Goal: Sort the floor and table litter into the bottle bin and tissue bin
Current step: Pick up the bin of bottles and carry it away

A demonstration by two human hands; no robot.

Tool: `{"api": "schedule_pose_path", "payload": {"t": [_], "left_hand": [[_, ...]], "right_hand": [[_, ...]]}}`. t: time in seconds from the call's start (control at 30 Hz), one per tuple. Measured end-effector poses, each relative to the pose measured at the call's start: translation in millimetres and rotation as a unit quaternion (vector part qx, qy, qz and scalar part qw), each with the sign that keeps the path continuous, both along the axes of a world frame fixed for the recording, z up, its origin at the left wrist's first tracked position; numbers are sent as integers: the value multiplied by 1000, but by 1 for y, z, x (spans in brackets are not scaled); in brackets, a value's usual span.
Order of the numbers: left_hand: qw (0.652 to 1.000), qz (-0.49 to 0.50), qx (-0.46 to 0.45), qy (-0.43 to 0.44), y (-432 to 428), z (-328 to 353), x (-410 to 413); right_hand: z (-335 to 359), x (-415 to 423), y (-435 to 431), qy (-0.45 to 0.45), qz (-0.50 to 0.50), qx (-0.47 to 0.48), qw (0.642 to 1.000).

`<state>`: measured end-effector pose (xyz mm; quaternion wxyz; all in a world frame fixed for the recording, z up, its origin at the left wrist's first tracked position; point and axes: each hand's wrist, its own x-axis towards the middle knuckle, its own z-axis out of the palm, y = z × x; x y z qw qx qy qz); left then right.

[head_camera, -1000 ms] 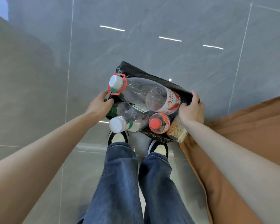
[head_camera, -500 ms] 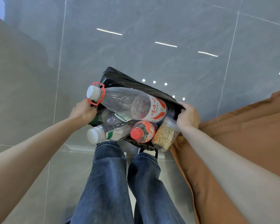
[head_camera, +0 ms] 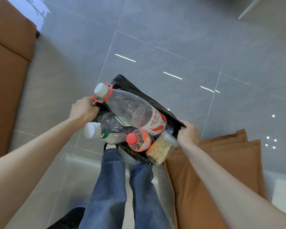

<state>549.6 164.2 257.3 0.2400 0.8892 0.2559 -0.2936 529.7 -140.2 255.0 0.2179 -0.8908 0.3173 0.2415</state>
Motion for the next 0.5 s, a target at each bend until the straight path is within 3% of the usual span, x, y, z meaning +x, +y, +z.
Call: {"api": "schedule_pose_path", "payload": {"t": [0.27, 0.5], "left_hand": [[996, 44, -8, -77, 72, 176, 12], [992, 68, 1, -110, 145, 265, 20]], "right_hand": [[159, 51, 70, -19, 86, 31, 996], [252, 100, 134, -41, 138, 63, 988]]}}
